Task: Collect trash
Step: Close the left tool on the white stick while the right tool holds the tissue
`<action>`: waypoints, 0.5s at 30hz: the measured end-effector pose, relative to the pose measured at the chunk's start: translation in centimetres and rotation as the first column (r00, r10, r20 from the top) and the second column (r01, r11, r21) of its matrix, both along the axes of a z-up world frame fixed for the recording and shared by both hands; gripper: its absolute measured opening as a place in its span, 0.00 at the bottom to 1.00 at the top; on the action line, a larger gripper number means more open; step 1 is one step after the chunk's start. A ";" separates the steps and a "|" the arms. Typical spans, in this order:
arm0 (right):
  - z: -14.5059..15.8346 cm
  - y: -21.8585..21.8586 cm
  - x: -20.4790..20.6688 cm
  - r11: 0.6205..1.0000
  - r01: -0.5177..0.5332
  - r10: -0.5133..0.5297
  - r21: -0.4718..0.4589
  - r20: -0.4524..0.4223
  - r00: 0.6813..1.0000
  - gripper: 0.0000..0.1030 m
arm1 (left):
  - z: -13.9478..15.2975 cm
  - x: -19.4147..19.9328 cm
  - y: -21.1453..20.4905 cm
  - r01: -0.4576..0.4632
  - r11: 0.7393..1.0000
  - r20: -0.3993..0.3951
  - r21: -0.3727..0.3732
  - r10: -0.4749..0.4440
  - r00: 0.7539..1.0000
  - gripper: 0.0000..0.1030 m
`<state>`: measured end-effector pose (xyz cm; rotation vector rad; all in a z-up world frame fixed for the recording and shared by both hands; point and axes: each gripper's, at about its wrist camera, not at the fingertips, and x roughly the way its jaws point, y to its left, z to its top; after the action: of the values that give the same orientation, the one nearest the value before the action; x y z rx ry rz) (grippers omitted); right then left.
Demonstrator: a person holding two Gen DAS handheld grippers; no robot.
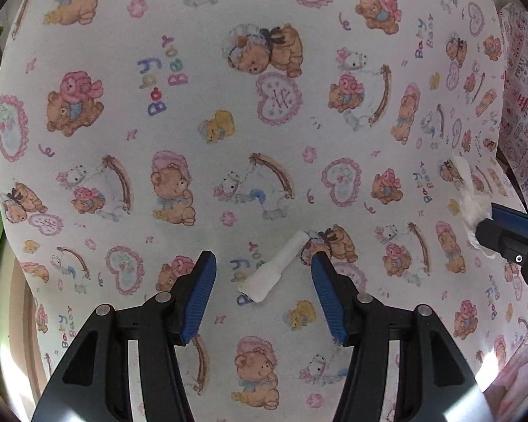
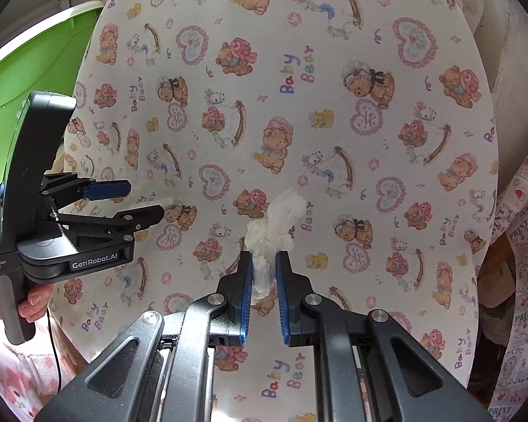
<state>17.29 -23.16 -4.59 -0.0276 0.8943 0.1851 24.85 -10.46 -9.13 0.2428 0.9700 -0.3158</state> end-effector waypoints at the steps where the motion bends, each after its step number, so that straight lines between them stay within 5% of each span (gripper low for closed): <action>1: 0.0 0.0 0.0 1.000 0.001 -0.001 0.005 0.000 1.000 0.14 | 0.0 0.0 -0.1 0.004 1.000 0.000 0.004 -0.004 1.000 0.53; 2: 0.0 -0.1 0.0 1.000 0.003 -0.003 0.009 0.000 1.000 0.14 | -0.1 0.0 -0.1 0.006 1.000 0.002 0.010 -0.006 1.000 0.53; 4: 0.0 -0.2 0.0 1.000 0.008 -0.008 0.013 0.000 1.000 0.14 | 0.1 -0.2 -0.2 0.003 1.000 0.018 0.016 -0.004 1.000 0.34; 7: 0.1 -0.5 0.0 1.000 0.015 -0.015 0.020 -0.003 1.000 0.14 | 0.0 -0.2 -0.4 0.019 1.000 0.019 0.020 -0.019 1.000 0.19; 15: 0.3 -0.6 -0.5 1.000 0.011 -0.011 0.011 0.003 1.000 0.14 | 1.6 -2.4 2.6 -0.066 0.998 0.006 -0.011 0.066 0.998 0.13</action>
<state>16.82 -23.75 -4.30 -0.0128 0.8906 0.1799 22.46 -7.86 -7.57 0.2008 0.9678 -0.2594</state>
